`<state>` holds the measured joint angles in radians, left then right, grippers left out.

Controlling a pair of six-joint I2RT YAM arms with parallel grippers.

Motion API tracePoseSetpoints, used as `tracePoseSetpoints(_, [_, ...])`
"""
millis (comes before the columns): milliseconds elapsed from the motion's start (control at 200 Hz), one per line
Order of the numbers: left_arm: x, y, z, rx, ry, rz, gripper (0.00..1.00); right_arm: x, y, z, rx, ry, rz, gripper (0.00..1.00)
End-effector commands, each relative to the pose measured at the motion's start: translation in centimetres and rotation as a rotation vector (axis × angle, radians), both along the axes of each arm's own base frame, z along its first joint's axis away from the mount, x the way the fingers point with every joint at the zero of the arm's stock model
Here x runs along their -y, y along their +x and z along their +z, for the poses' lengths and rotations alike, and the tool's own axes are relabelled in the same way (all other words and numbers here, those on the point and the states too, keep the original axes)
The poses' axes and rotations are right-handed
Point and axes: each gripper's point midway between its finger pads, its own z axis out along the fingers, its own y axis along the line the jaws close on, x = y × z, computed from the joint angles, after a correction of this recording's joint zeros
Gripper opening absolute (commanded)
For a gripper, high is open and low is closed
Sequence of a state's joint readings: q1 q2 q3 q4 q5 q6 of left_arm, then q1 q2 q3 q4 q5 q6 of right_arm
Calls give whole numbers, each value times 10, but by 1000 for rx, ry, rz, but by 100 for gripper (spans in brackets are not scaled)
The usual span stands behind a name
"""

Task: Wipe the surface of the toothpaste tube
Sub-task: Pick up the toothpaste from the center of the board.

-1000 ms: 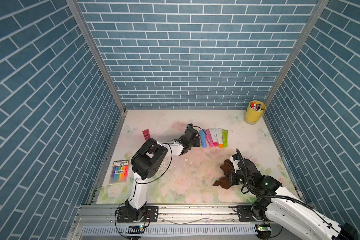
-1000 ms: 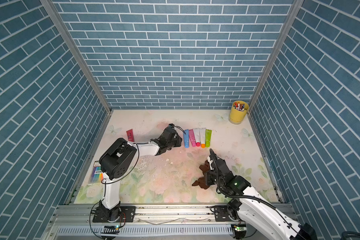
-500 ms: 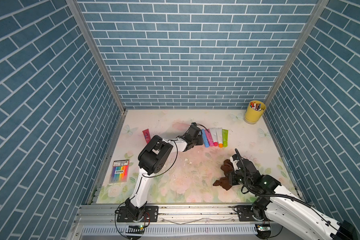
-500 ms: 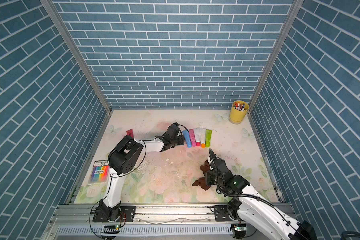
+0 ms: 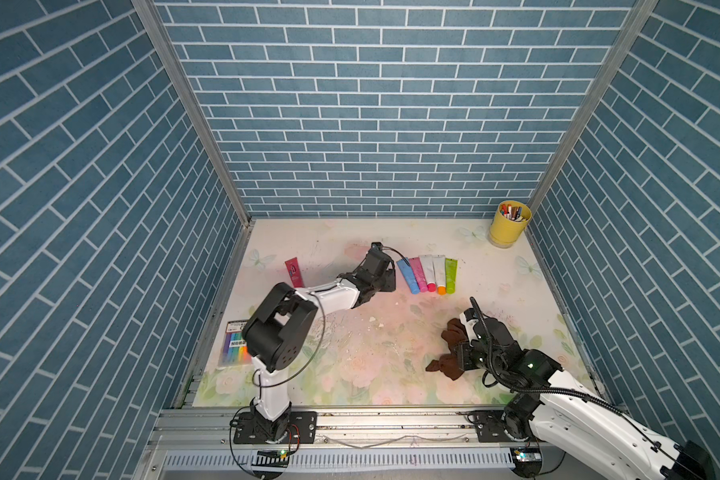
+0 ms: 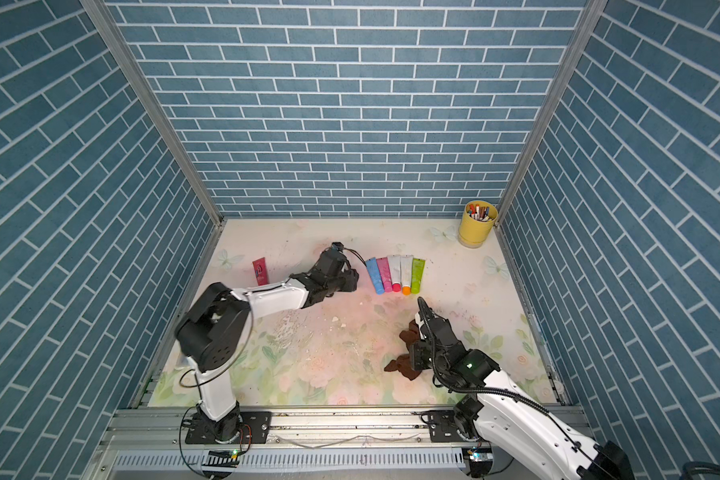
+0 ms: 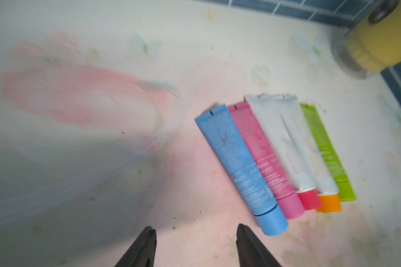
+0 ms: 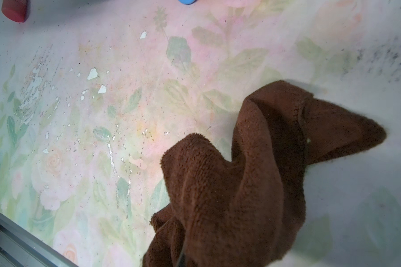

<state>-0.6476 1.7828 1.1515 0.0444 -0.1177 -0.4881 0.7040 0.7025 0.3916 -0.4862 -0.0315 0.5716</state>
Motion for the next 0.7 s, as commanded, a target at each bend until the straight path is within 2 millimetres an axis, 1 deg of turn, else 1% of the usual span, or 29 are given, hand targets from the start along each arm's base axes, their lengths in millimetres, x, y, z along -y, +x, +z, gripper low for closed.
tracePoseSetpoints(0, [-73,-6,33,64,140,164,64,-1,-1,1,-4,20,-8,0])
tracePoseSetpoints(80, [-120,-15,41,73,182,262,66,-1,-1,2,0,25,-7,0])
tracePoseSetpoints(130, [-150,-20,36,61,206,325,66,-2,-2,2,0,29,-3,0])
tracePoseSetpoints(195, [-185,-24,29,41,215,392,66,-3,-2,2,-1,35,4,0])
tracePoseSetpoints(255, [-209,-26,24,39,219,441,67,-3,-3,2,0,36,8,0])
tracePoseSetpoints(365, [-250,-28,14,19,278,538,69,-5,-4,3,0,46,17,0])
tracePoseSetpoints(455, [-272,-26,1,-22,275,572,70,-6,-4,3,-2,47,20,0])
tracePoseSetpoints(645, [-296,-17,-24,-99,323,624,70,-6,-4,2,-3,48,23,0])
tracePoseSetpoints(695, [-299,-14,-31,-118,322,625,70,-6,-4,3,-1,50,23,0])
